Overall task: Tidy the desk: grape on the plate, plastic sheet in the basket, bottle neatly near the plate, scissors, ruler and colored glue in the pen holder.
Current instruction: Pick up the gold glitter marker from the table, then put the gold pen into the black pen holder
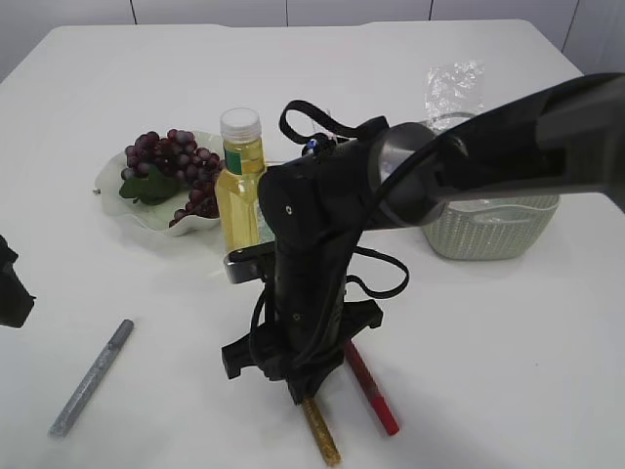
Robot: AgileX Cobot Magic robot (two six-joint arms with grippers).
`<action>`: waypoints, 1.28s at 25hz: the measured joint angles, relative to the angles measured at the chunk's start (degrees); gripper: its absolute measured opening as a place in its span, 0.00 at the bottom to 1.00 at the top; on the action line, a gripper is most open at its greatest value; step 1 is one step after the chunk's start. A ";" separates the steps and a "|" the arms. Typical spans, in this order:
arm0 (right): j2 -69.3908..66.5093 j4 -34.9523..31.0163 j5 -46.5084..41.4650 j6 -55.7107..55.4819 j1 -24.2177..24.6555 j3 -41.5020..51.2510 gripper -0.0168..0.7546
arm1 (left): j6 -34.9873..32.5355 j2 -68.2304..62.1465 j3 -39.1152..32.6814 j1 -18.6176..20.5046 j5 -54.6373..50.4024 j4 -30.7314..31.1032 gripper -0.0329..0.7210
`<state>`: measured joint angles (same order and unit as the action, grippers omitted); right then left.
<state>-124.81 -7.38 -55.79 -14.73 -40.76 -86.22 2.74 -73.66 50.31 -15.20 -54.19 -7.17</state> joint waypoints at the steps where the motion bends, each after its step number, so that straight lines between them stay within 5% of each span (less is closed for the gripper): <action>1: 0.10 -0.57 -0.14 0.61 0.00 0.00 0.09 | 0.00 0.00 0.00 0.00 0.09 -0.09 0.62; 9: 5.74 -8.80 -1.40 10.77 3.87 0.00 0.09 | 0.00 0.00 0.00 0.00 0.35 -0.09 0.62; 19: 13.25 -34.18 -4.10 36.98 20.96 0.00 0.09 | 0.00 0.00 0.00 0.00 0.35 -0.51 0.62; 25: 13.50 -54.98 -4.42 53.45 31.80 0.00 0.09 | 0.00 0.00 0.00 0.00 -0.13 -1.51 0.62; 32: 13.50 -71.20 0.97 77.44 35.08 0.00 0.09 | 0.00 0.00 0.00 0.00 -0.35 -1.84 0.62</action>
<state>-111.30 -78.59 -54.82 62.71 -5.68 -86.22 2.74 -73.66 50.31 -15.20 -54.54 -9.00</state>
